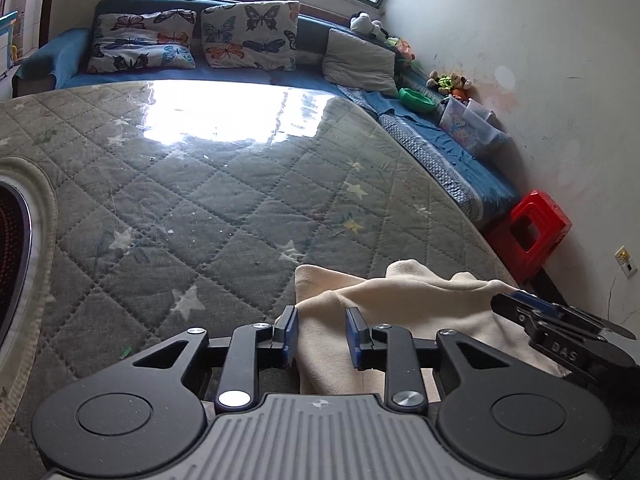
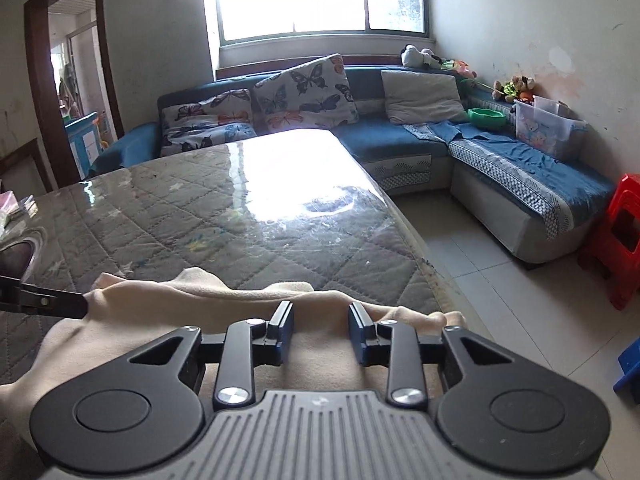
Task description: Fold clothes
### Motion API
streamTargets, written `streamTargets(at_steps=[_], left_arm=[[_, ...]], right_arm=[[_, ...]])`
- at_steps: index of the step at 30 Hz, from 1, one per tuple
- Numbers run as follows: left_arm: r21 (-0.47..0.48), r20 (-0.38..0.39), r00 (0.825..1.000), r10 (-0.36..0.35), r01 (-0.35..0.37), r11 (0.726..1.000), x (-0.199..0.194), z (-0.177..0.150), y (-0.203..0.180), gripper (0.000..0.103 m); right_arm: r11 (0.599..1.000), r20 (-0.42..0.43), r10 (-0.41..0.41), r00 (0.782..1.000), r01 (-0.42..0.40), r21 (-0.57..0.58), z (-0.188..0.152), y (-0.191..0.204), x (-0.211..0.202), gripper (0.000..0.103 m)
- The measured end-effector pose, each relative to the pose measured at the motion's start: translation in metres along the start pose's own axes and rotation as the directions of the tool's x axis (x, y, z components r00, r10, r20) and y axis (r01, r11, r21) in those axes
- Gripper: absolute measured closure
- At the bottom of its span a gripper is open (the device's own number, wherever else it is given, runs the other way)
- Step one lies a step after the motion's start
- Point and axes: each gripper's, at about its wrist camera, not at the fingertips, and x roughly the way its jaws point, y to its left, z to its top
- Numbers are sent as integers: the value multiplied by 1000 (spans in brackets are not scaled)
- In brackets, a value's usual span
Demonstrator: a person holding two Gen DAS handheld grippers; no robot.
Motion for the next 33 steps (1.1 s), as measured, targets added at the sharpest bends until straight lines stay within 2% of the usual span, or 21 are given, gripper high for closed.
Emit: streamTargets(at_steps=[5, 10, 14, 17, 23, 27, 29, 31, 33], left_arm=[[80, 38, 999, -39, 36, 996, -27, -17, -17, 75], [187, 56, 995, -81, 69, 980, -44, -43, -40, 76], [246, 38, 997, -62, 51, 968, -37, -64, -47, 77], [291, 61, 997, -37, 18, 957, -35, -74, -50, 75], [273, 73, 997, -36, 14, 962, -43, -77, -45, 75], [272, 67, 998, -22, 3, 962, -45, -81, -42, 75], [262, 63, 998, -22, 5, 965, -49, -81, -41, 70], [252, 62, 998, -22, 5, 968, -55, -81, -41, 56], [245, 56, 998, -20, 6, 970, -59, -83, -40, 55]], right_arm=[[998, 7, 15, 1000, -14, -53, -17, 8, -35, 67], [998, 20, 17, 1000, -16, -67, -44, 11, -71, 65], [997, 1, 1, 1000, -1, -72, -61, 13, -74, 65], [997, 4, -16, 1000, 16, -73, -66, 14, -77, 64], [998, 43, 25, 999, -22, -58, -63, 22, -89, 64], [997, 16, 26, 1000, -25, -70, -70, 28, -83, 64], [997, 11, 10, 1000, -9, -80, -73, 30, -84, 64], [997, 17, 20, 1000, -19, -70, -72, 31, -90, 64], [998, 19, 26, 999, -24, -62, -72, 33, -95, 61]])
